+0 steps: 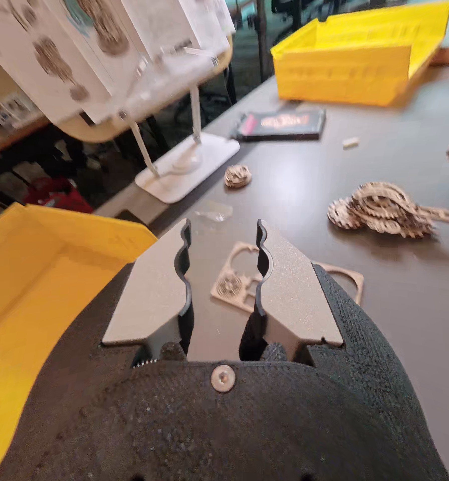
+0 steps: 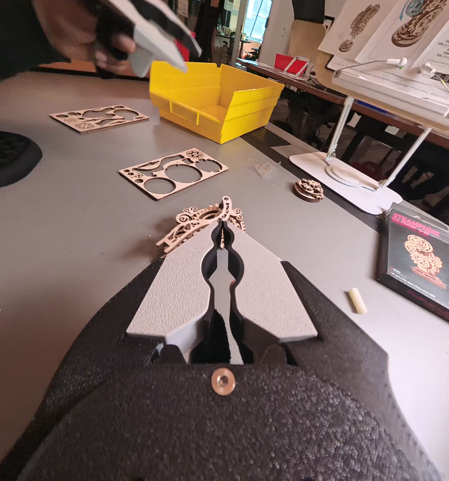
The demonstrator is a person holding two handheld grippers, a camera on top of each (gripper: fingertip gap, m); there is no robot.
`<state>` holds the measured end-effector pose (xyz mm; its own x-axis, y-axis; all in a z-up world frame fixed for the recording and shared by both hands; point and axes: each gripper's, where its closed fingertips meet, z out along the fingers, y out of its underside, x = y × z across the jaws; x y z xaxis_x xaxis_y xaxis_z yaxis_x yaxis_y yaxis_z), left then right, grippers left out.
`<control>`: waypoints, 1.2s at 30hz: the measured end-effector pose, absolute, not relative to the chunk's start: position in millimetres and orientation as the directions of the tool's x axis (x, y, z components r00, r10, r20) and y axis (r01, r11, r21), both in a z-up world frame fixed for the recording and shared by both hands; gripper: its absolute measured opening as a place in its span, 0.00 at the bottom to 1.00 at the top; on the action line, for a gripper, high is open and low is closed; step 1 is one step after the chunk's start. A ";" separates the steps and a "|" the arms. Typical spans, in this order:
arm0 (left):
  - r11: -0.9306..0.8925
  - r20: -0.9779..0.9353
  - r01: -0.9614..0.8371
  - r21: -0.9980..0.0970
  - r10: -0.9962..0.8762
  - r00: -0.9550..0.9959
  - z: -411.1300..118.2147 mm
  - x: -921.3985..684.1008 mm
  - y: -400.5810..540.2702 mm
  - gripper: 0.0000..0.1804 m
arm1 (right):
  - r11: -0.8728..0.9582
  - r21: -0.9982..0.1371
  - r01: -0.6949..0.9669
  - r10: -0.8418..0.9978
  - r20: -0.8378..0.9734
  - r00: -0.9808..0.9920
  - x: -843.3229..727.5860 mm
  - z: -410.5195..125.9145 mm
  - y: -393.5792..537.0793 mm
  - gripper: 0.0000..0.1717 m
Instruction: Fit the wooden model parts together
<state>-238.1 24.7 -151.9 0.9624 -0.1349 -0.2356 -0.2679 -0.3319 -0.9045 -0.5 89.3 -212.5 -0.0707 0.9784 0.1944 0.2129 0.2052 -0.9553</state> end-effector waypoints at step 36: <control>-0.614 -0.091 -0.236 -0.753 -0.258 0.962 -288.3 -144.4 -40.1 0.20 | 0.251 -0.935 0.250 0.968 0.240 -0.074 -1.5 -218.6 79.9 0.00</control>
